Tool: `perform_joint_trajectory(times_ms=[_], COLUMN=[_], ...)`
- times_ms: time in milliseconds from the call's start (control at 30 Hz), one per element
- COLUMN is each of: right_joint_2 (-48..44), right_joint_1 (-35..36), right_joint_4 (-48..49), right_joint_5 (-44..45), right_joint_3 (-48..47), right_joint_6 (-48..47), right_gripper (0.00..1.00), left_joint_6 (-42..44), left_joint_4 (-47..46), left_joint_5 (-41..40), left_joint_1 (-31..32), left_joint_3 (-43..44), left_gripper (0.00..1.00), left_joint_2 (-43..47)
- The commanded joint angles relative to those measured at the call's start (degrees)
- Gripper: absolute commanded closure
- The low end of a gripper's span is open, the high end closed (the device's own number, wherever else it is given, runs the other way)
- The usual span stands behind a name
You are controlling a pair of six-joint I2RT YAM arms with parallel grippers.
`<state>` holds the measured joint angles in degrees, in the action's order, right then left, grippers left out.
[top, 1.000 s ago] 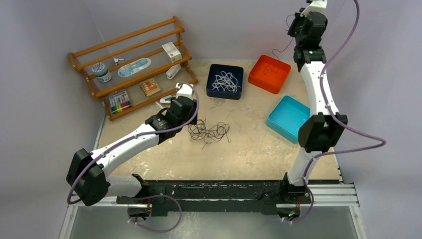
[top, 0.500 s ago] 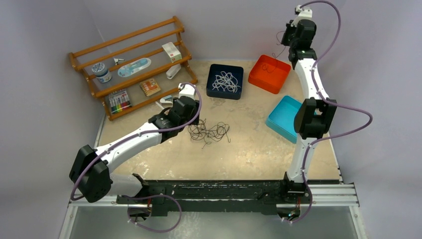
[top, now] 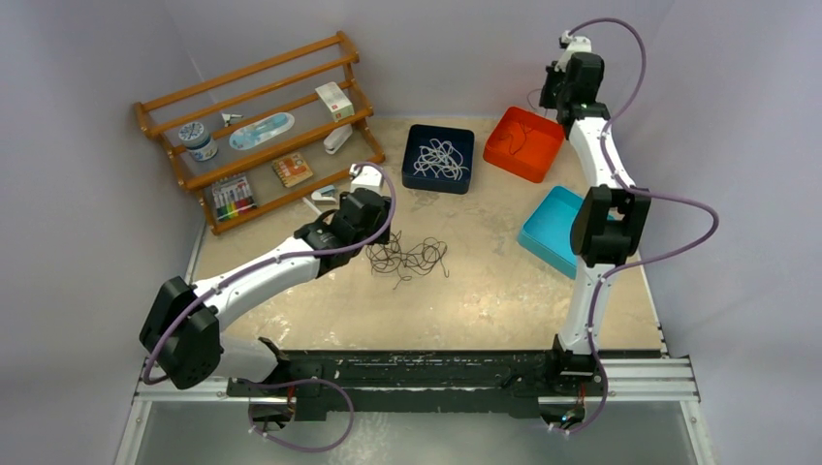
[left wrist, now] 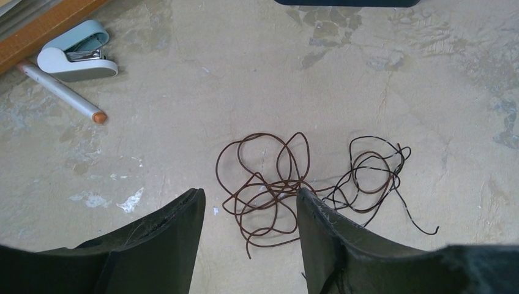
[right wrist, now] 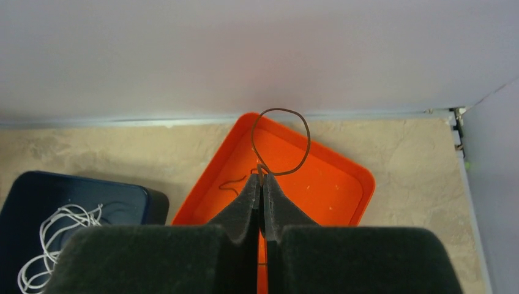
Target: Untangle the cables
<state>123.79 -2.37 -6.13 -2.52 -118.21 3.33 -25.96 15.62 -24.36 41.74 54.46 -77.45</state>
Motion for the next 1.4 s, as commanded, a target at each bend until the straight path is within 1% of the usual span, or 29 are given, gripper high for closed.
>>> perform_joint_trajectory(times_ms=[0, 300, 467, 533, 667, 767, 867, 933, 967, 1000, 1067, 1167, 1233, 1367], right_joint_2=[1.5, 8.5, 11.3, 12.1, 12.5, 10.7, 8.2, 6.5, 5.6, 4.7, 1.7, -3.3, -7.5, -15.7], right_joint_1=[-0.3, -0.4, -0.4, -0.5, -0.5, -0.5, -0.5, -0.5, -0.5, -0.5, -0.5, -0.5, -0.5, -0.5], right_joint_4=[-2.1, -4.4, -4.0, -3.4, -3.3, -1.9, -0.3, 0.3, 0.5, 0.7, 1.5, 4.3, 7.0, 12.9], right_joint_5=[-0.6, -5.0, -7.5, -8.5, -7.3, -5.3, -2.7, -0.6, 1.5, 2.9, 5.6, 8.1, 6.6, -5.5], right_joint_3=[0.6, -1.7, -3.1, -3.4, -3.6, -1.7, 0.5, 1.4, 1.8, 2.2, 4.1, 8.3, 11.5, 18.4], right_joint_6=[-1.1, -1.1, -1.4, -1.8, -1.9, -1.8, -1.8, -1.6, -1.4, -1.1, -0.6, 0.6, 2.0, 7.3], right_gripper=[1.00, 1.00, 1.00, 0.97, 0.90, 0.79, 0.72, 0.66, 0.61, 0.58, 0.55, 0.53, 0.52, 0.51], left_joint_6=[-0.6, -0.8, -0.9, -0.8, -0.8, -0.9, -1.1, -1.2, -1.3, -1.5, -1.9, -2.5, -2.8, -4.2], left_joint_4=[-2.5, -3.1, -3.1, -3.1, -3.1, -3.2, -3.2, -3.2, -3.1, -2.9, -2.7, -2.6, -2.7, -4.4], left_joint_5=[0.7, 1.5, 1.6, 1.5, 1.3, 1.0, 0.4, -0.1, -0.5, -1.0, -1.9, -3.1, -3.4, -3.4], left_joint_1=[-0.4, -0.3, -0.3, -0.3, -0.3, -0.3, -0.4, -0.3, -0.3, -0.3, -0.3, -0.3, -0.4, -0.4], left_joint_3=[-0.1, -0.2, -0.6, -0.8, -1.1, -1.3, -1.6, -1.7, -1.7, -1.8, -2.0, -2.2, -2.6, -3.9], left_gripper=[0.44, 0.44, 0.44, 0.44, 0.44, 0.44, 0.44, 0.42, 0.41, 0.40, 0.37, 0.34, 0.33, 0.33], left_joint_2=[-0.5, -1.6, -1.6, -1.5, -1.4, -1.3, -0.9, -0.8, -0.7, -0.6, -0.5, 0.0, 0.1, -0.1])
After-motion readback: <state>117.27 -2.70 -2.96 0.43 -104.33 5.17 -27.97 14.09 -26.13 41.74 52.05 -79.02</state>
